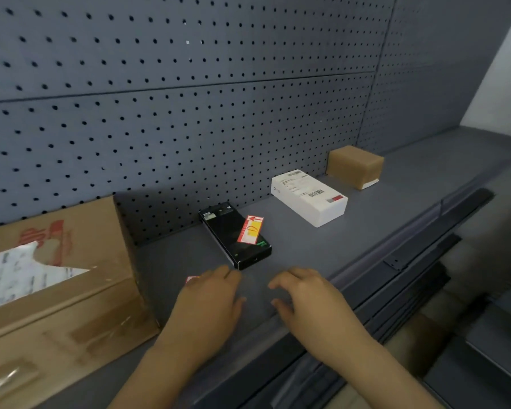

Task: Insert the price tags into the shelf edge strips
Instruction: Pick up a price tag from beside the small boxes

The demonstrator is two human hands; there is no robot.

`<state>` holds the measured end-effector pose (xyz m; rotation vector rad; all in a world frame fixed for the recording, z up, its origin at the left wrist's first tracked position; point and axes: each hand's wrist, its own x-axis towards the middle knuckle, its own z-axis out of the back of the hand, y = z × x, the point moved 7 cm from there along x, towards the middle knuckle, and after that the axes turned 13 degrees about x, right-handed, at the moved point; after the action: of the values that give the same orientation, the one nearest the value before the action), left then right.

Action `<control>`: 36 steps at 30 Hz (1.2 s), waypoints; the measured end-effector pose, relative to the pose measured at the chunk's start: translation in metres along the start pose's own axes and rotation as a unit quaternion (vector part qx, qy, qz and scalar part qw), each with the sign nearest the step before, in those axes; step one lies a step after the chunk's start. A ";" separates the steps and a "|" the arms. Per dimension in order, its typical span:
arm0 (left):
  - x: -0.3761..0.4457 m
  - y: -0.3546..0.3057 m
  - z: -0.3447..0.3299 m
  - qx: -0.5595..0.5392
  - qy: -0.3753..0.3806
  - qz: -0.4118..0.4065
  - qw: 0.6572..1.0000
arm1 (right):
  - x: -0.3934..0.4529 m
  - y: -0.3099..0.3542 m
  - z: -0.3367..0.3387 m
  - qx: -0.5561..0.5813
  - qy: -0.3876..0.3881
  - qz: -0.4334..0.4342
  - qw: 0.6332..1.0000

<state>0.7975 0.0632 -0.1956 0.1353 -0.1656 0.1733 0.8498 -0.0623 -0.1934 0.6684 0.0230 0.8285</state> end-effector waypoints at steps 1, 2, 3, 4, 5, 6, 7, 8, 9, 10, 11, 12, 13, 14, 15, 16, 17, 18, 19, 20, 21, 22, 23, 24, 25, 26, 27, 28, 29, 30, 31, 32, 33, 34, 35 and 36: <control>0.004 0.001 -0.002 0.000 0.003 0.006 1.000 | 0.005 -0.002 -0.001 0.003 0.005 0.005 1.000; 0.008 0.003 -0.004 0.000 0.007 0.014 1.000 | 0.011 -0.004 -0.002 0.005 0.010 0.010 1.000; 0.011 0.004 -0.006 -0.002 0.010 0.023 1.000 | 0.016 -0.006 -0.003 0.006 0.017 0.016 1.000; 0.014 0.006 -0.007 -0.006 0.010 0.032 0.999 | 0.020 -0.008 -0.005 0.005 0.025 0.025 0.999; 0.016 0.007 -0.007 -0.010 0.009 0.042 0.999 | 0.025 -0.009 -0.006 0.007 0.033 0.033 0.999; 0.017 0.008 -0.007 -0.013 0.009 0.053 0.998 | 0.029 -0.009 -0.007 0.012 0.043 0.041 0.998; 0.018 0.009 -0.006 -0.013 0.008 0.062 0.998 | 0.033 -0.009 -0.008 0.019 0.051 0.050 0.997; 0.019 0.010 -0.005 -0.010 0.008 0.071 0.997 | 0.037 -0.008 -0.009 0.025 0.058 0.060 0.996; 0.019 0.011 -0.005 -0.008 0.011 0.080 0.997 | 0.040 -0.007 -0.011 0.031 0.065 0.071 0.995; 0.018 0.013 -0.006 -0.005 0.013 0.091 0.996 | 0.042 -0.004 -0.013 0.035 0.073 0.084 0.993; 0.018 0.015 -0.005 -0.002 0.016 0.103 0.995 | 0.044 -0.002 -0.016 0.036 0.080 0.097 0.991; 0.017 0.018 -0.005 0.002 0.018 0.115 0.993 | 0.046 0.001 -0.018 0.034 0.086 0.108 0.990; 0.015 0.020 -0.005 0.009 0.022 0.126 0.992 | 0.048 0.003 -0.021 0.030 0.091 0.117 0.989; 0.013 0.021 -0.005 0.017 0.026 0.136 0.990 | 0.048 0.005 -0.024 0.028 0.096 0.124 0.987; 0.011 0.022 -0.005 0.024 0.031 0.145 0.989 | 0.049 0.007 -0.028 0.028 0.102 0.130 0.986; 0.008 0.024 -0.004 0.026 0.034 0.153 0.987 | 0.049 0.010 -0.033 0.029 0.109 0.135 0.984; 0.005 0.025 -0.005 0.024 0.036 0.161 0.986 | 0.049 0.013 -0.038 0.031 0.116 0.141 0.983; 0.002 0.027 -0.004 0.020 0.036 0.170 0.985 | 0.050 0.016 -0.043 0.033 0.124 0.148 0.981; -0.002 0.028 -0.004 0.017 0.037 0.180 0.983 | 0.052 0.020 -0.049 0.033 0.131 0.156 0.979; -0.005 0.029 -0.005 0.013 0.038 0.189 0.981 | 0.054 0.023 -0.054 0.032 0.137 0.162 0.977; -0.008 0.030 -0.005 0.013 0.042 0.196 0.980 | 0.057 0.026 -0.058 0.030 0.142 0.165 0.976; -0.010 0.030 -0.006 0.014 0.044 0.202 0.978 | 0.062 0.028 -0.063 0.028 0.147 0.168 0.974; -0.012 0.031 -0.006 0.017 0.044 0.207 0.977 | 0.066 0.031 -0.068 0.025 0.154 0.173 0.973; -0.014 0.031 -0.006 0.018 0.042 0.212 0.976 | 0.070 0.036 -0.073 0.021 0.161 0.183 0.970; -0.015 0.032 -0.006 0.020 0.039 0.217 0.975 | 0.073 0.040 -0.078 0.018 0.168 0.194 0.966; -0.017 0.034 -0.006 0.024 0.038 0.221 0.974 | 0.076 0.044 -0.083 0.014 0.175 0.202 0.964; -0.019 0.035 -0.006 0.027 0.039 0.225 0.973 | 0.079 0.046 -0.087 0.007 0.180 0.205 0.962; -0.021 0.036 -0.006 0.028 0.040 0.229 0.972 | 0.081 0.048 -0.091 -0.004 0.184 0.206 0.961; -0.023 0.038 -0.006 0.029 0.041 0.234 0.971 | 0.083 0.051 -0.093 -0.019 0.186 0.207 0.960; -0.025 0.040 -0.004 0.031 0.041 0.237 0.970 | 0.084 0.053 -0.094 -0.033 0.185 0.207 0.960; -0.026 0.041 -0.003 0.033 0.042 0.238 0.970 | 0.085 0.055 -0.093 -0.042 0.185 0.207 0.960; -0.028 0.042 -0.001 0.033 0.040 0.239 0.970 | 0.085 0.057 -0.093 -0.047 0.187 0.209 0.959; -0.029 0.043 0.000 0.030 0.038 0.243 0.969 | 0.084 0.059 -0.093 -0.050 0.193 0.213 0.957; -0.030 0.043 0.002 0.026 0.036 0.247 0.968 | 0.082 0.060 -0.093 -0.054 0.199 0.217 0.954; -0.031 0.043 0.003 0.025 0.034 0.252 0.967 | 0.081 0.061 -0.093 -0.059 0.203 0.221 0.952; -0.032 0.042 0.004 0.030 0.035 0.254 0.966 | 0.080 0.061 -0.092 -0.064 0.207 0.223 0.951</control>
<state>0.7584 0.0987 -0.1922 0.1449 -0.1224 0.6952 0.8391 0.0725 -0.2143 0.3692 0.2018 1.3861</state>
